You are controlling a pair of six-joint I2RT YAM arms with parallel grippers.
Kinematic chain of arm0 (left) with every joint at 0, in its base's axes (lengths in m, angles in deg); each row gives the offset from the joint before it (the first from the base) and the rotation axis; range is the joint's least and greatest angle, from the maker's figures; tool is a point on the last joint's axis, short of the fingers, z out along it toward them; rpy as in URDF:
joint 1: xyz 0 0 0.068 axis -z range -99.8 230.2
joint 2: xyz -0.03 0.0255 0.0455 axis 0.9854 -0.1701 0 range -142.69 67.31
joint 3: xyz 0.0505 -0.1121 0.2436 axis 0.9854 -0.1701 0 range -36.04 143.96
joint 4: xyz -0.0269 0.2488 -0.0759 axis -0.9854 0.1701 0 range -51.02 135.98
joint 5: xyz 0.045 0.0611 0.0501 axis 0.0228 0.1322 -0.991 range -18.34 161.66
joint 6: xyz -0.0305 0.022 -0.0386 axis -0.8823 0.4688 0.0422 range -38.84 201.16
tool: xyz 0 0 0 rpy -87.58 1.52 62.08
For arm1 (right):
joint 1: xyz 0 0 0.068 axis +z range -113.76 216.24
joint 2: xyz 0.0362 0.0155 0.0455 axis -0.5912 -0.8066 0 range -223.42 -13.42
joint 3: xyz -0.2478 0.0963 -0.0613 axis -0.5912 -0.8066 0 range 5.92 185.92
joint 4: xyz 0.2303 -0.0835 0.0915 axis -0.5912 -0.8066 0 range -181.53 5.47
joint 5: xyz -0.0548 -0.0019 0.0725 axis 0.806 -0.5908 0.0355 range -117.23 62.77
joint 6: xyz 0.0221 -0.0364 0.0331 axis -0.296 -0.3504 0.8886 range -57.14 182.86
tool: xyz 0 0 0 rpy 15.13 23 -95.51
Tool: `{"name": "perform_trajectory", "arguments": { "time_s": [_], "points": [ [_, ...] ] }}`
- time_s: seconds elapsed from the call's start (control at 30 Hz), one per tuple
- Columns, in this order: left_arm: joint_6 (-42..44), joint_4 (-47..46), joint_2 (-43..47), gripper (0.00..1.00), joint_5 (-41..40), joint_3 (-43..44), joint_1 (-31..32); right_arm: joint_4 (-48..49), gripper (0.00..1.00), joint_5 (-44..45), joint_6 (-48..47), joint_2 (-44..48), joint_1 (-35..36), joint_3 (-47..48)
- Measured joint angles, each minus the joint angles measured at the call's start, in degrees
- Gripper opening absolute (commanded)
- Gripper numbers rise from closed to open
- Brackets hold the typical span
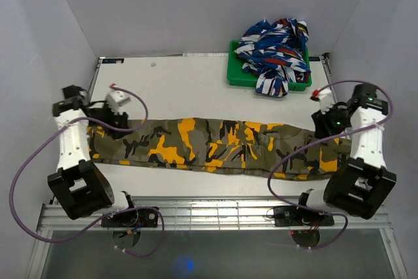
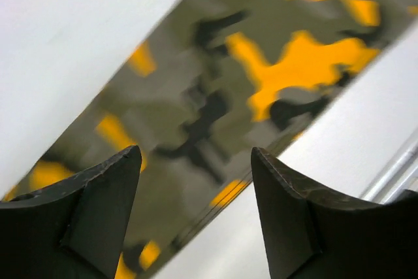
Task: Fold and stack the trousers
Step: Fold the trousers
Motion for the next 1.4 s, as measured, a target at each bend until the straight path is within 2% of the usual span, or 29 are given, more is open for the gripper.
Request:
{"name": "perform_trajectory", "arguments": {
  "time_s": [0.03, 0.13, 0.27, 0.4, 0.5, 0.73, 1.0, 1.1, 1.13, 1.23, 1.33, 1.4],
  "points": [
    [-1.14, -1.29, 1.16, 0.65, 0.63, -2.84, 5.2, 0.24, 0.46, -1.86, -0.07, 2.03, 4.55, -0.76],
    [-6.73, -5.81, 3.85, 0.56, 1.62, -10.23, 21.42, 1.75, 0.42, -6.27, -0.04, 7.61, 18.93, -4.9],
    [-16.41, -16.81, 6.91, 0.56, -0.09, -17.33, 40.7, 7.08, 0.4, -8.68, 0.42, 14.49, 35.63, -15.85],
    [-23.58, -26.03, 6.64, 0.52, -2.95, -21.38, 51.84, 12.07, 0.4, -6.78, 1.64, 16.65, 45.99, -25.22],
    [-27.67, -31.65, 3.39, 0.5, -5.14, -23.12, 57.55, 16.24, 0.4, -4.81, 2.51, 16.59, 50.25, -29.27],
    [-33.14, -41.44, -4.07, 0.5, -9.42, -24.65, 62.71, 26.23, 0.41, -0.98, 3.8, 15.63, 52.52, -34.8],
    [-34.45, -46.31, -7.3, 0.53, -12.0, -25.94, 64.76, 31.43, 0.43, 1.55, 4.74, 14.16, 53.62, -38.07],
    [-34.71, -47.54, -7.32, 0.5, -12.7, -26.49, 64.92, 32.61, 0.35, 2.21, 4.9, 14.14, 53.75, -38.64],
    [-34.73, -47.95, -7.5, 0.49, -12.96, -26.58, 65.07, 33.09, 0.25, 2.58, 5.03, 14.14, 53.88, -38.77],
    [-35.04, -49.16, -8.72, 0.42, -13.77, -26.62, 65.77, 33.7, 0.1, 3.17, 5.62, 14.12, 53.96, -38.97],
    [-35.04, -49.77, -10.19, 0.41, -13.94, -26.69, 66.14, 33.97, 0.08, 3.8, 6.32, 14.08, 54.03, -38.97],
    [-35.01, -49.92, -10.8, 0.5, -13.88, -26.8, 66.2, 33.94, 0.08, 3.89, 6.51, 14.21, 54.12, -38.93]
  ]
}}
